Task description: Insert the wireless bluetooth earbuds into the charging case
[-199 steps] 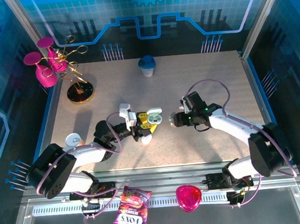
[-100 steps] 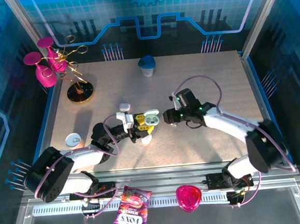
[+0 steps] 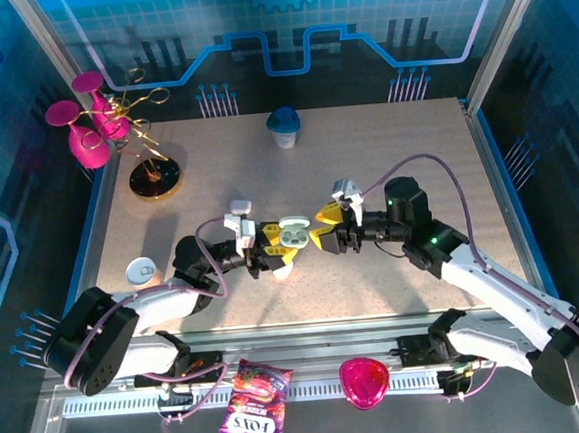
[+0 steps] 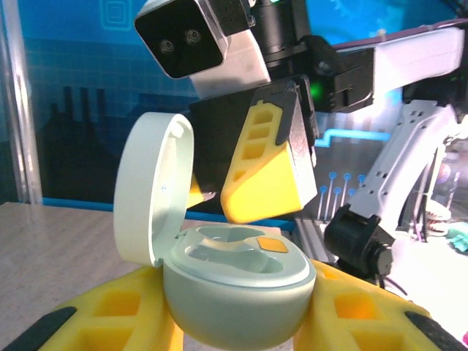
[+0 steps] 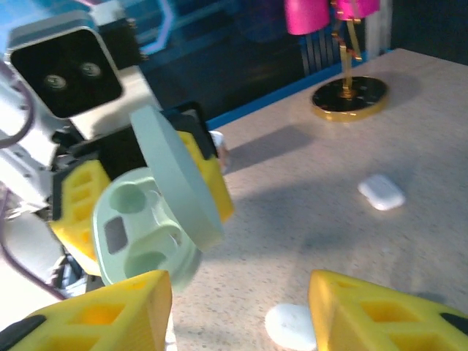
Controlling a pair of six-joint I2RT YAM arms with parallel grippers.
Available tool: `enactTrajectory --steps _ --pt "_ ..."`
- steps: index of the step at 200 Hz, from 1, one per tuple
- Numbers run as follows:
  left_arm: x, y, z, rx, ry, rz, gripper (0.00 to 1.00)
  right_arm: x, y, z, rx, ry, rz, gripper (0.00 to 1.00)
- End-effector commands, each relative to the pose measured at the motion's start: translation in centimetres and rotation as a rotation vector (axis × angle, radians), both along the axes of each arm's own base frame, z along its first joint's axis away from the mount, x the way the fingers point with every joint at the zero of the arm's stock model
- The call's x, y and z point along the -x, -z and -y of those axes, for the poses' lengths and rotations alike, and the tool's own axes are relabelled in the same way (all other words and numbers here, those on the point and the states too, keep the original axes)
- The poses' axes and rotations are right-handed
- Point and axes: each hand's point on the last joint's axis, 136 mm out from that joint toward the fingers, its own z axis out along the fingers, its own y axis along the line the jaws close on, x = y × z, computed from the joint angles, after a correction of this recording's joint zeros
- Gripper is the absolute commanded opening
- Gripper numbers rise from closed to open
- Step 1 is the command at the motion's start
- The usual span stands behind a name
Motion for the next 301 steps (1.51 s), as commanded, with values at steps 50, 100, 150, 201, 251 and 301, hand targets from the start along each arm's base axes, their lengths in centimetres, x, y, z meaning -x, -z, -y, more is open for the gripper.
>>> enactTrajectory --steps 50,100,150,201,251,301 --pt "0.7 -1.0 0.4 0.002 0.095 0.0 0.19 1.5 -3.4 -2.8 -0.054 -0.208 0.085 0.32" --pt "0.5 -0.8 0.5 0.0 0.095 -0.013 0.2 1.6 -3.8 -2.9 -0.038 -0.213 0.105 0.08" --pt "0.1 -0.4 0.7 -0.004 0.093 -0.042 0.29 1.9 -3.8 -2.6 0.016 -0.185 0.148 0.05" --pt "-0.1 -0.4 0.8 -0.001 0.092 -0.062 0.46 1.4 -3.6 -2.4 0.092 -0.131 0.186 0.03" --pt "-0.4 -0.2 0.9 -0.004 0.094 -0.083 0.52 1.0 -3.8 -2.6 0.121 -0.09 0.221 0.01" --pt "-0.5 -0.4 1.0 0.0 0.097 -0.092 0.42 0.8 -4.0 -2.7 0.109 -0.075 0.235 0.0"
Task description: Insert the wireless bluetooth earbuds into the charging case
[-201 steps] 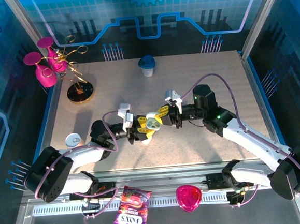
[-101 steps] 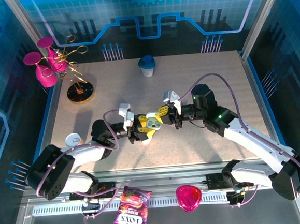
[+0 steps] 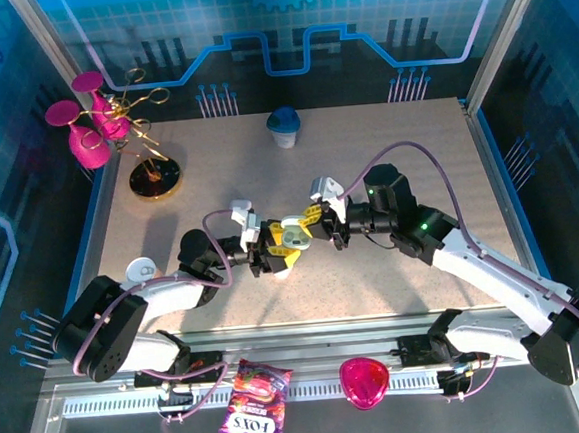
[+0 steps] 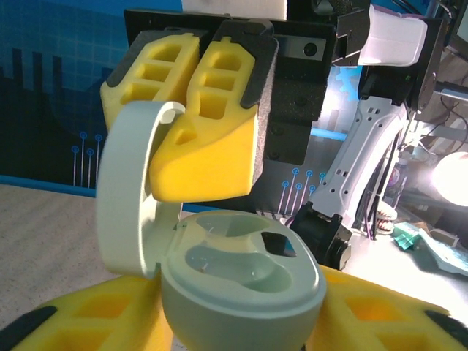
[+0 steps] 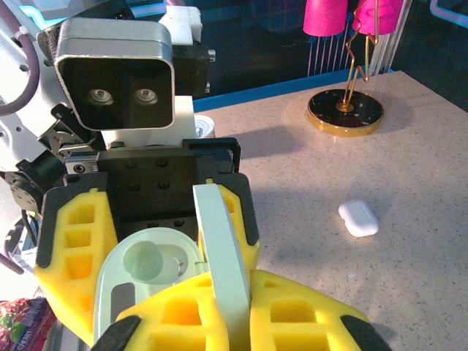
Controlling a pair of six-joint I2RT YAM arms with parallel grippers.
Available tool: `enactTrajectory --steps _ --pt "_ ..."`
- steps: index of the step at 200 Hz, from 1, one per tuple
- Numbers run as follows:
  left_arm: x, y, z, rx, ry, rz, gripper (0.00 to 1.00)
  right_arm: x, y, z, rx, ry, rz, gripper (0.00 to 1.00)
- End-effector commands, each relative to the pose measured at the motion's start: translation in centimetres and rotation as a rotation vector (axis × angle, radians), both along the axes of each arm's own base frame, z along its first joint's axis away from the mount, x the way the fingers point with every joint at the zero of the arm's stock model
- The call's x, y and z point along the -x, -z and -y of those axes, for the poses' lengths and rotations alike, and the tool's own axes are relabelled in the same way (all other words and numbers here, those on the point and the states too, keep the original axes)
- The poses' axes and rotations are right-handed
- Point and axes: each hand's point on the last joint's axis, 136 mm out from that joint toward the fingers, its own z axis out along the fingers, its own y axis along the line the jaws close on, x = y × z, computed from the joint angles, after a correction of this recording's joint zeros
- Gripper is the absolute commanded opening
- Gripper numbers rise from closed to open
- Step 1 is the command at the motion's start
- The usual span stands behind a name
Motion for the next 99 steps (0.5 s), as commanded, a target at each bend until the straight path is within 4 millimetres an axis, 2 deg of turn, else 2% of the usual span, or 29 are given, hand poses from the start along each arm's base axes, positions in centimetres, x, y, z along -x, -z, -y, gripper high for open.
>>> enactTrajectory --steps 1,31,58,99 --pt "-0.45 -1.03 0.16 0.017 -0.001 0.016 0.41 1.07 -2.25 -0.44 -0.044 -0.04 0.053 0.0" --pt "-0.43 -1.11 0.16 0.018 0.0 0.014 0.39 1.06 -1.87 -0.46 -0.027 -0.043 0.048 0.0" --pt "-0.45 -1.22 0.2 0.02 0.002 0.016 0.47 0.9 -1.75 -0.41 -0.018 -0.036 0.049 0.0" --pt "-0.48 -1.36 0.25 0.021 0.005 0.019 0.45 0.77 -1.5 -0.51 -0.008 -0.038 0.043 0.0"
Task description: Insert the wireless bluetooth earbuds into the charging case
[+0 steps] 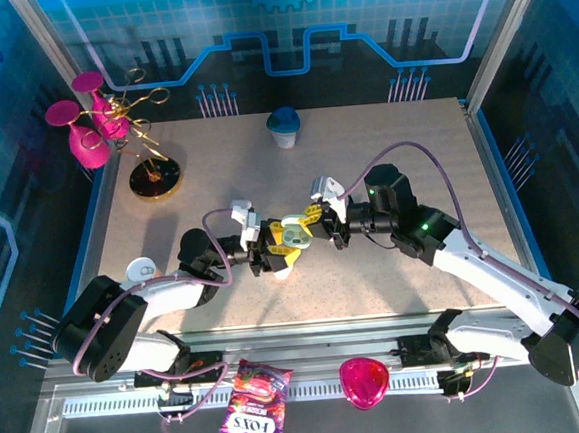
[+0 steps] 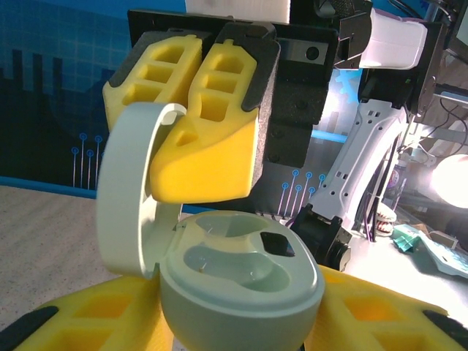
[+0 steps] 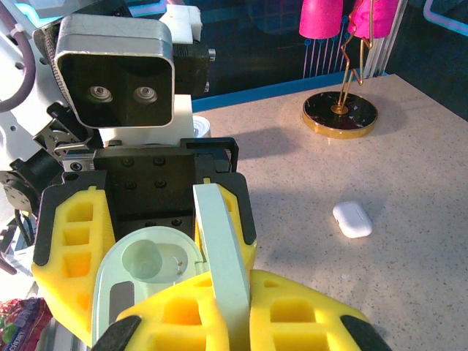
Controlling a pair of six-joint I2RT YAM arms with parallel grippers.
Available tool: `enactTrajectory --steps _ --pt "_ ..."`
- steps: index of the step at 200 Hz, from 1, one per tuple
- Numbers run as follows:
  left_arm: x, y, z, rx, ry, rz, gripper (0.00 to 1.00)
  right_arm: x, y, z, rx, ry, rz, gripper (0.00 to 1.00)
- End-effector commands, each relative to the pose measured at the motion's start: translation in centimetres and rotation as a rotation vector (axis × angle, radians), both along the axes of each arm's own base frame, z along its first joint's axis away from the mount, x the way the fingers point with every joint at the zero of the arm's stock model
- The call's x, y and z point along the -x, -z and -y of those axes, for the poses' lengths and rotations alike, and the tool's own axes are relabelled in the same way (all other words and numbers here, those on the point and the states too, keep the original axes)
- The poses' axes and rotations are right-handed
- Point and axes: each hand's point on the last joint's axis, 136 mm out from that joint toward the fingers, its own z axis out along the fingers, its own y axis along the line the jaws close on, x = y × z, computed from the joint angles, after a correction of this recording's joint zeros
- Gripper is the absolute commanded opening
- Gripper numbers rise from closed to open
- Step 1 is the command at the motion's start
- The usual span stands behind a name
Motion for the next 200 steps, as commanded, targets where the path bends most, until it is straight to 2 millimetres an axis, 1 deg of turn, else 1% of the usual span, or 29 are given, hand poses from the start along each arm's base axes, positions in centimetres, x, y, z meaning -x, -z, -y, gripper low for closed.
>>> enactTrajectory --steps 1,20,53,74,125,142,159,169,179,200 --pt "-0.4 -1.1 0.2 0.018 0.004 0.022 0.45 0.8 -1.3 -0.6 -0.011 -0.042 0.027 0.0" --pt "-0.4 -1.2 0.2 0.018 0.006 0.02 0.46 0.7 -1.2 -0.6 -0.007 -0.038 0.026 0.0" --pt "-0.5 -1.1 0.3 0.017 0.006 0.012 0.53 0.4 -0.9 -0.7 -0.004 -0.026 0.028 0.0" --pt "-0.5 -1.0 0.3 0.016 0.008 0.007 0.54 0.3 -1.0 -0.6 -0.005 -0.021 0.03 0.0" --pt "-0.5 -0.9 0.3 0.013 0.011 0.005 0.35 0.4 -0.8 -0.7 -0.003 -0.025 0.026 0.0" --pt "-0.4 -0.8 0.3 0.011 0.013 0.006 0.29 0.4 -0.9 -0.6 -0.003 -0.021 0.028 0.02" --pt "-0.4 -0.8 0.3 0.01 0.011 0.009 0.27 0.4 -1.2 -0.6 -0.01 -0.016 0.032 0.09" --pt "-0.5 -0.5 0.3 0.007 0.008 0.009 0.28 0.4 -1.5 -0.5 -0.02 -0.015 0.036 0.17" --pt "-0.5 -0.3 0.3 0.003 0.002 0.016 0.27 0.5 -1.8 -0.4 -0.031 -0.008 0.044 0.28" --pt "-0.5 0.1 0.2 -0.004 -0.006 0.038 0.26 0.8 -2.9 0.0 -0.066 0.001 0.061 0.46"
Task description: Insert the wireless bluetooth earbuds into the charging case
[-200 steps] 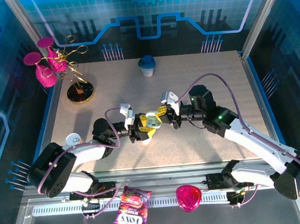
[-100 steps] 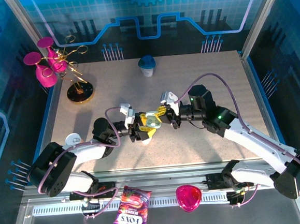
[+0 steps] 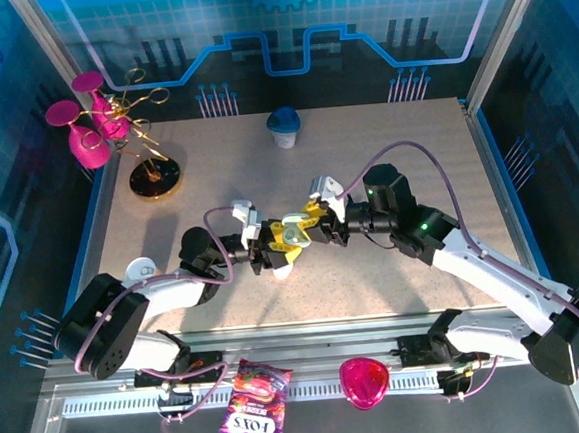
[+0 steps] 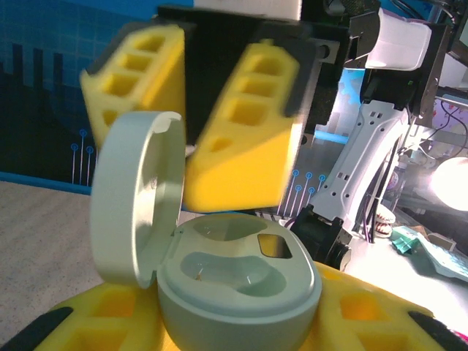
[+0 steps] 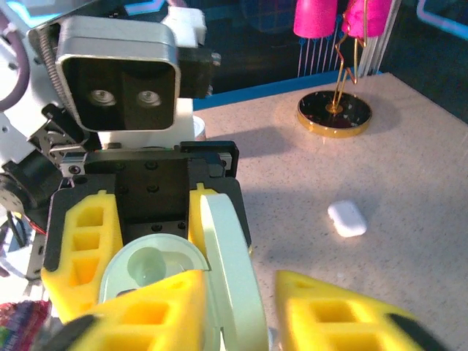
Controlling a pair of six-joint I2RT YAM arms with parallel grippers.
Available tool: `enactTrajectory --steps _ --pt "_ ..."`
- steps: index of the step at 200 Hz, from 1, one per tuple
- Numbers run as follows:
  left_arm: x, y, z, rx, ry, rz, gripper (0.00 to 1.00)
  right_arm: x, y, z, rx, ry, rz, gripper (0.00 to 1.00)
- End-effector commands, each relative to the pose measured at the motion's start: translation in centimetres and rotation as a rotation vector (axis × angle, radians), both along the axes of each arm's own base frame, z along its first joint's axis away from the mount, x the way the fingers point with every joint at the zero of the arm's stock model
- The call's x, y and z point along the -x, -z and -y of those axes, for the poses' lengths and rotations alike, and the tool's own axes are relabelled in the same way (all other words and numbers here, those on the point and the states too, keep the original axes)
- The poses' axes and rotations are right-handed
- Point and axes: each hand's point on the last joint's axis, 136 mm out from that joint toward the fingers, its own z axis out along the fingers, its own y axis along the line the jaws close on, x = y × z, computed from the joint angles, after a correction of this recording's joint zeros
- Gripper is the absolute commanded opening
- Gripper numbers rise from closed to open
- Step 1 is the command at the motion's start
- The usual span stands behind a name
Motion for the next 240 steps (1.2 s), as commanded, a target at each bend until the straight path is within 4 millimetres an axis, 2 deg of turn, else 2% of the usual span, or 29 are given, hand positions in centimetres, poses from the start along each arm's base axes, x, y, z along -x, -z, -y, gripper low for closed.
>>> enactTrajectory --steps 1,18,39,48,51,76,97,127,151,195,199,240 --pt "-0.2 -0.1 0.0 0.001 -0.011 0.057 0.26 1.0 -2.7 0.0 -0.068 -0.015 0.048 0.48" --pt "-0.5 0.3 -0.1 -0.002 -0.038 0.072 0.26 1.5 -3.9 0.5 -0.116 -0.017 0.058 0.63" --pt "-0.9 0.6 -0.3 -0.007 -0.067 0.084 0.24 1.6 -5.0 1.5 -0.19 0.009 0.045 0.7" --pt "-1.1 0.8 -0.4 -0.01 -0.074 0.089 0.23 0.9 -5.9 2.4 -0.242 0.056 0.035 0.7" --pt "-1.1 0.8 -0.4 -0.01 -0.078 0.09 0.23 0.5 -5.2 2.8 -0.25 0.081 0.01 0.71" --pt "-1.1 0.8 -0.7 -0.009 -0.101 0.114 0.22 -3.2 -4.1 6.8 -0.415 0.295 -0.117 0.71" --pt "-1.1 0.6 -1.0 -0.005 -0.116 0.14 0.22 -6.5 -0.5 10.2 -0.434 0.513 -0.249 0.71" --pt "-0.9 0.4 -1.1 -0.003 -0.125 0.172 0.22 -9.3 7.3 12.8 -0.244 0.778 -0.438 0.71" --pt "-0.7 0.3 -1.2 -0.002 -0.125 0.182 0.22 -10.0 11.9 12.8 -0.119 0.842 -0.564 0.68" --pt "-0.3 -0.3 -1.3 0.007 -0.113 0.197 0.22 -10.3 17.6 11.0 0.204 0.824 -0.64 0.59" --pt "-0.2 -0.3 -1.3 0.008 -0.112 0.196 0.22 -10.8 17.3 10.5 0.22 0.814 -0.625 0.58" --pt "0.0 -0.6 -1.4 0.013 -0.106 0.201 0.22 -11.7 19.8 7.7 0.399 0.738 -0.62 0.5"
